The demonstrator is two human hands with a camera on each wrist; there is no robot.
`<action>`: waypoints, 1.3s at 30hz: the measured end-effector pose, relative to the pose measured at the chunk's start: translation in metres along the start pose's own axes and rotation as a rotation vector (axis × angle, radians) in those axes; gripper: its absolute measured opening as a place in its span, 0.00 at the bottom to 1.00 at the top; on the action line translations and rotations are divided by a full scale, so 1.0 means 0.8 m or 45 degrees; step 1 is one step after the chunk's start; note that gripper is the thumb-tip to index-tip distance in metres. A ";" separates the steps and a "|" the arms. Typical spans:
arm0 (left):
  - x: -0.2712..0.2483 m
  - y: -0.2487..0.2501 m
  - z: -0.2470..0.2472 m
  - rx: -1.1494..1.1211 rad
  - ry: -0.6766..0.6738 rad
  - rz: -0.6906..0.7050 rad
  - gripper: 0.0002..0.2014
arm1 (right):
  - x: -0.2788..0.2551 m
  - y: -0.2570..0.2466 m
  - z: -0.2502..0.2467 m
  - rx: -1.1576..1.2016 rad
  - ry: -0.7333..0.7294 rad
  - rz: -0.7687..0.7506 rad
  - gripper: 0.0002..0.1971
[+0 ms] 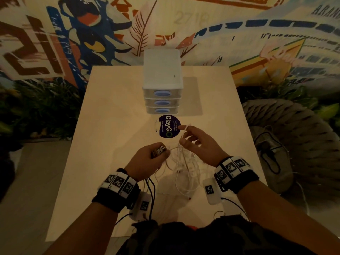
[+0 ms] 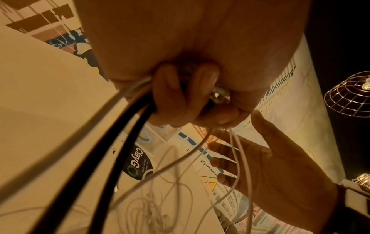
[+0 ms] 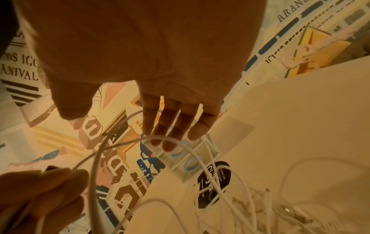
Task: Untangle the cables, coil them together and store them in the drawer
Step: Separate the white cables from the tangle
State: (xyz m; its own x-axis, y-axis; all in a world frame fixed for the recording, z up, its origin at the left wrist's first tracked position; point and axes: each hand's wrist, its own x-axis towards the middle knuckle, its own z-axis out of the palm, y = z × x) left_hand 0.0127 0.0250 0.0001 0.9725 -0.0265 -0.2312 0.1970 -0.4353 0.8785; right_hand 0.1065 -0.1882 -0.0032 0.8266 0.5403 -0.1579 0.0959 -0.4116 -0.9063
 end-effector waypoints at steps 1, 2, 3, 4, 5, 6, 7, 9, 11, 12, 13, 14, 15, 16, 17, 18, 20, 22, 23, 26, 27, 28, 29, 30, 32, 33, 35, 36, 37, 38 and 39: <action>-0.001 0.001 0.000 0.022 0.012 0.012 0.15 | 0.001 0.001 0.000 -0.045 -0.033 0.006 0.26; -0.003 0.002 0.000 0.044 0.023 0.024 0.15 | 0.002 0.003 0.000 -0.117 -0.078 0.009 0.23; -0.004 0.002 0.000 0.054 0.033 0.030 0.15 | 0.003 0.005 0.002 -0.196 -0.114 -0.002 0.19; -0.005 0.002 -0.001 0.043 0.046 0.027 0.15 | 0.005 0.008 0.005 -0.264 -0.125 -0.020 0.14; -0.006 0.003 -0.002 0.019 0.067 0.022 0.14 | 0.006 0.011 0.008 -0.304 -0.116 -0.037 0.11; -0.007 0.003 -0.004 -0.007 0.099 0.018 0.14 | 0.008 0.015 0.010 -0.307 -0.089 -0.042 0.08; -0.008 0.004 -0.006 -0.035 0.142 0.015 0.13 | 0.009 0.019 0.011 -0.282 -0.041 -0.032 0.05; -0.012 0.006 -0.012 -0.102 0.242 0.009 0.13 | 0.011 0.028 0.009 -0.209 0.108 0.027 0.03; -0.017 0.007 -0.019 -0.165 0.327 0.003 0.13 | 0.015 0.038 0.002 -0.262 0.271 0.125 0.06; -0.020 0.009 -0.023 -0.189 0.357 0.006 0.13 | 0.017 0.043 -0.003 -0.333 0.309 0.188 0.08; -0.024 0.010 -0.026 -0.206 0.380 0.018 0.12 | 0.018 0.046 -0.009 -0.424 0.296 0.263 0.11; -0.027 0.013 -0.028 -0.213 0.396 0.036 0.12 | 0.018 0.051 -0.014 -0.514 0.247 0.336 0.15; -0.030 0.015 -0.030 -0.213 0.408 0.058 0.11 | 0.018 0.055 -0.018 -0.582 0.195 0.395 0.18; -0.033 0.018 -0.032 -0.211 0.418 0.080 0.11 | 0.017 0.057 -0.021 -0.622 0.174 0.431 0.23; -0.035 0.020 -0.033 -0.211 0.427 0.100 0.11 | 0.015 0.057 -0.022 -0.647 0.203 0.429 0.27; -0.038 0.024 -0.033 -0.216 0.435 0.116 0.11 | 0.014 0.056 -0.023 -0.674 0.266 0.383 0.32; -0.042 0.030 -0.034 -0.227 0.450 0.143 0.10 | 0.011 0.047 -0.019 -0.705 0.312 0.164 0.39; -0.047 0.036 -0.035 -0.228 0.442 0.171 0.10 | 0.008 0.031 -0.006 -0.725 0.155 -0.093 0.41; -0.049 0.038 -0.036 -0.230 0.429 0.189 0.09 | 0.007 0.021 0.005 -0.736 0.058 -0.183 0.38; -0.053 0.046 -0.036 -0.238 0.406 0.230 0.09 | 0.017 0.005 0.034 -0.736 -0.105 -0.318 0.26; -0.054 0.048 -0.036 -0.245 0.413 0.243 0.09 | 0.021 0.003 0.040 -0.713 -0.126 -0.338 0.24; -0.056 0.049 -0.037 -0.254 0.419 0.253 0.09 | 0.024 0.003 0.043 -0.668 -0.124 -0.355 0.22; -0.058 0.049 -0.038 -0.261 0.421 0.262 0.10 | 0.027 0.001 0.044 -0.605 -0.120 -0.353 0.22; -0.060 0.049 -0.040 -0.263 0.414 0.269 0.10 | 0.028 -0.002 0.045 -0.520 -0.128 -0.319 0.23; -0.064 0.046 -0.045 -0.230 0.359 0.285 0.09 | 0.028 -0.015 0.045 -0.364 -0.161 -0.189 0.28; -0.067 0.044 -0.047 -0.188 0.326 0.298 0.09 | 0.028 -0.021 0.046 -0.358 -0.172 -0.151 0.27; -0.069 0.040 -0.051 -0.112 0.281 0.312 0.09 | 0.032 -0.031 0.046 -0.498 -0.212 -0.139 0.15; -0.070 0.038 -0.052 -0.097 0.273 0.311 0.09 | 0.035 -0.034 0.044 -0.550 -0.234 -0.118 0.15; -0.069 0.035 -0.054 -0.086 0.274 0.309 0.09 | 0.037 -0.034 0.041 -0.570 -0.243 -0.070 0.17; -0.069 0.032 -0.055 -0.077 0.281 0.305 0.09 | 0.039 -0.031 0.036 -0.549 -0.243 0.001 0.19; -0.069 0.030 -0.056 -0.071 0.291 0.303 0.09 | 0.041 -0.027 0.031 -0.535 -0.225 0.062 0.19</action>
State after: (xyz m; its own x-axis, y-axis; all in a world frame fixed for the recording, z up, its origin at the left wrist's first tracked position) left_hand -0.0305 0.0566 0.0527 0.9935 0.0836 0.0775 -0.0389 -0.3907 0.9197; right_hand 0.1176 -0.1436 0.0017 0.7320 0.6149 -0.2935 0.3064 -0.6819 -0.6642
